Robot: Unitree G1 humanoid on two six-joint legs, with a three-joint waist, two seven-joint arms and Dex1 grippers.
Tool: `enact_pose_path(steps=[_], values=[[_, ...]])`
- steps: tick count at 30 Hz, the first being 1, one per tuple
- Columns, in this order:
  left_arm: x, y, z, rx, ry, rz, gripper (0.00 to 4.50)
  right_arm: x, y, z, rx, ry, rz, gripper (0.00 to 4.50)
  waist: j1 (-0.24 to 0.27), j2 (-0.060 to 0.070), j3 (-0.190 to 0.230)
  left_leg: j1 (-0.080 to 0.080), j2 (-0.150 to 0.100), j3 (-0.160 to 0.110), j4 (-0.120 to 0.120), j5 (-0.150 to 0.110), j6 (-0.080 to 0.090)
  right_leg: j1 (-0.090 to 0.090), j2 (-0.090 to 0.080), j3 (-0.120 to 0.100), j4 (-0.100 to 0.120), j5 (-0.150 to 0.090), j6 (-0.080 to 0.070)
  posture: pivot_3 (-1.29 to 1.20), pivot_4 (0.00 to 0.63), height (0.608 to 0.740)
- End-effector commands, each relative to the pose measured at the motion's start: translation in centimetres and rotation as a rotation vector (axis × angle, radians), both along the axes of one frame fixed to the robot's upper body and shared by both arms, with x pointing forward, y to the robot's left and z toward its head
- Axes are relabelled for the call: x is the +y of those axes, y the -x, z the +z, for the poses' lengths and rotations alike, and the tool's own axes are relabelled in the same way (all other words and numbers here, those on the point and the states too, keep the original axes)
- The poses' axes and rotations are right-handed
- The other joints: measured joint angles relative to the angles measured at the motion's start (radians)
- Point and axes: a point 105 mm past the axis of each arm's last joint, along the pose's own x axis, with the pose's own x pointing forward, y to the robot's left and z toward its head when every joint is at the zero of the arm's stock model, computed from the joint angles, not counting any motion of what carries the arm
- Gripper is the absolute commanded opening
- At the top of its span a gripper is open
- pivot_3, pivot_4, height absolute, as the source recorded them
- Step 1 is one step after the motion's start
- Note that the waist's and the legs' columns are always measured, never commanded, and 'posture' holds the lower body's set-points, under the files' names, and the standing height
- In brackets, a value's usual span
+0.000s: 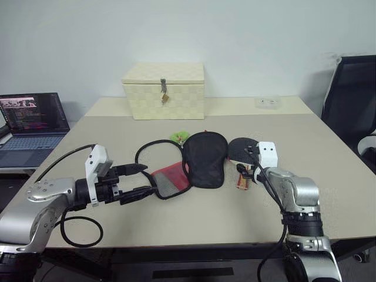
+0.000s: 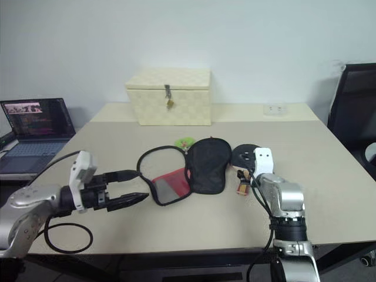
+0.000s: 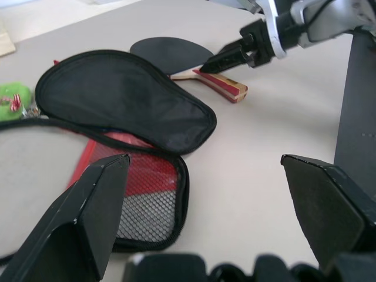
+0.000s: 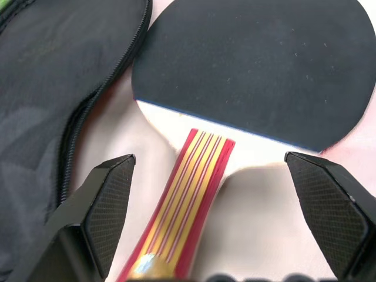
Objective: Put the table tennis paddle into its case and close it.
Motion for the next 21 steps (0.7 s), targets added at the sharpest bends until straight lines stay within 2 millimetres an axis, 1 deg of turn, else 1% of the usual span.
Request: enact_pose_path(steps=[1, 5, 8, 15, 16, 17, 18, 19, 21], values=[[-0.2, -0.4, 0.8, -0.042, -0.004, -0.024, 4.50, 0.7, 0.4, -0.2, -0.010, -0.014, -0.035, 4.48, 0.001, 0.000, 0.000, 0.000, 0.000, 0.000, 0.000, 0.000, 0.000, 0.000, 0.000, 0.000, 0.000, 0.000, 0.000, 0.00, 0.150, 0.740], [-0.3, -0.6, 0.8, -0.045, -0.006, -0.032, 4.50, 1.3, 0.1, -1.4, 0.015, 0.000, -0.041, 4.48, 0.000, 0.000, 0.000, 0.000, 0.000, 0.001, 0.000, 0.000, 0.000, -0.001, 0.000, 0.000, 0.000, 0.000, 0.000, 0.00, 0.150, 0.740], [-0.1, -0.5, 0.8, -0.047, -0.008, -0.029, 4.50, 1.0, -0.2, -2.0, 0.023, 0.020, -0.053, 4.48, 0.000, 0.000, 0.000, 0.000, 0.000, 0.001, 0.000, 0.000, 0.000, 0.000, 0.000, 0.000, 0.000, 0.000, 0.000, 0.00, 0.150, 0.740], [0.2, -0.3, 0.6, -0.045, -0.012, -0.018, 4.50, 0.5, -1.1, -2.5, 0.014, 0.059, -0.077, 4.48, 0.000, -0.001, -0.001, 0.001, 0.000, 0.001, 0.002, 0.000, 0.000, 0.001, 0.001, 0.000, 0.000, 0.000, 0.000, 0.00, 0.150, 0.740], [0.2, -0.3, 0.6, -0.046, -0.013, -0.016, 4.50, 0.2, -1.3, -2.7, 0.021, 0.060, -0.092, 4.20, 0.000, -0.001, -0.001, 0.001, 0.000, 0.001, 0.002, 0.000, 0.000, 0.001, 0.001, 0.000, 0.000, 0.000, 0.000, 0.00, 0.150, 0.740], [0.2, -0.3, 0.6, -0.047, -0.012, -0.014, 4.50, -0.2, -1.4, -2.9, 0.030, 0.052, -0.121, 4.12, 0.000, -0.001, -0.001, 0.001, 0.000, 0.001, 0.002, 0.000, 0.000, 0.002, 0.001, 0.000, 0.000, 0.000, 0.000, 0.00, 0.150, 0.740], [0.2, -0.3, 0.6, -0.048, -0.012, -0.012, 4.50, -0.6, -1.4, -3.0, 0.032, 0.054, -0.142, 3.92, 0.000, -0.001, -0.001, 0.001, 0.000, 0.001, 0.002, 0.000, 0.000, 0.002, 0.001, 0.000, 0.000, 0.000, 0.000, 0.00, 0.150, 0.740], [0.3, -0.3, 0.6, -0.050, -0.012, -0.009, 4.50, -0.9, -1.5, -3.0, 0.038, 0.042, -0.164, 3.62, 0.000, -0.001, -0.001, 0.001, 0.000, 0.001, 0.002, 0.000, 0.000, 0.002, 0.001, 0.000, 0.000, 0.000, 0.000, 0.00, 0.150, 0.740], [0.3, -0.3, 0.6, -0.051, -0.011, -0.007, 4.50, -1.3, -1.6, -3.0, 0.037, 0.045, -0.180, 3.55, 0.000, -0.001, -0.001, 0.001, 0.000, 0.000, 0.002, 0.000, 0.000, 0.002, 0.001, 0.000, 0.000, 0.000, 0.000, 0.00, 0.150, 0.740]])
